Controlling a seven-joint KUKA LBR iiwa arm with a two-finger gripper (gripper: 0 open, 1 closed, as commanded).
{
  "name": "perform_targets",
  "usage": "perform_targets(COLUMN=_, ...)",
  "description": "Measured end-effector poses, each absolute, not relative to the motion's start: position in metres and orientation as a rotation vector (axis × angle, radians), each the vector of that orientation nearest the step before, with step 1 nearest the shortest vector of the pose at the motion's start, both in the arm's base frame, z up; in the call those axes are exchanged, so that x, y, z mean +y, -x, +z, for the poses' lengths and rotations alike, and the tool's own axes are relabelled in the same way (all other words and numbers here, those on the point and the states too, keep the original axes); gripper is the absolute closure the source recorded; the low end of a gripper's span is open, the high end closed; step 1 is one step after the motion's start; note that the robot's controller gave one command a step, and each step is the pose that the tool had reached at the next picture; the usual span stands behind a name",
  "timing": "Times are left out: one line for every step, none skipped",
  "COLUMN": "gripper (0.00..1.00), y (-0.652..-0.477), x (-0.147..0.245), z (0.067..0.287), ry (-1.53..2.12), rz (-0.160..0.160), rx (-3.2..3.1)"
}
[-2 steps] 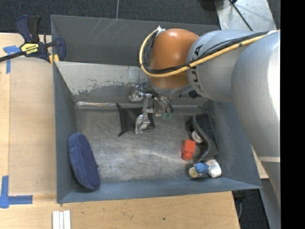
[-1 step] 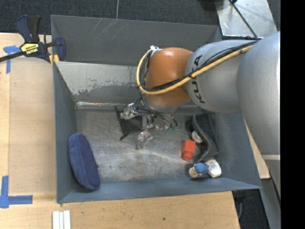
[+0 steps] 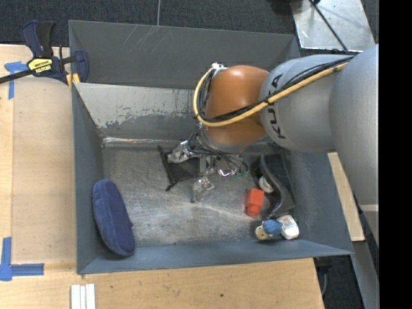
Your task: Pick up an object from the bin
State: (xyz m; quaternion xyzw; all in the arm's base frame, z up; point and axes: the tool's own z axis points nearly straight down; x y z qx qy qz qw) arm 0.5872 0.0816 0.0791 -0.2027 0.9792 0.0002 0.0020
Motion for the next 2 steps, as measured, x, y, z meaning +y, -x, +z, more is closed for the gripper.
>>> perform_targets(gripper=1.00, y=-0.591, x=0.083, z=0.084, ry=0.631, rz=0.002, rx=3.058)
perform_targets(gripper=1.00, y=-0.598, x=0.087, z=0.203, ry=0.629, rz=-0.001, rx=3.065)
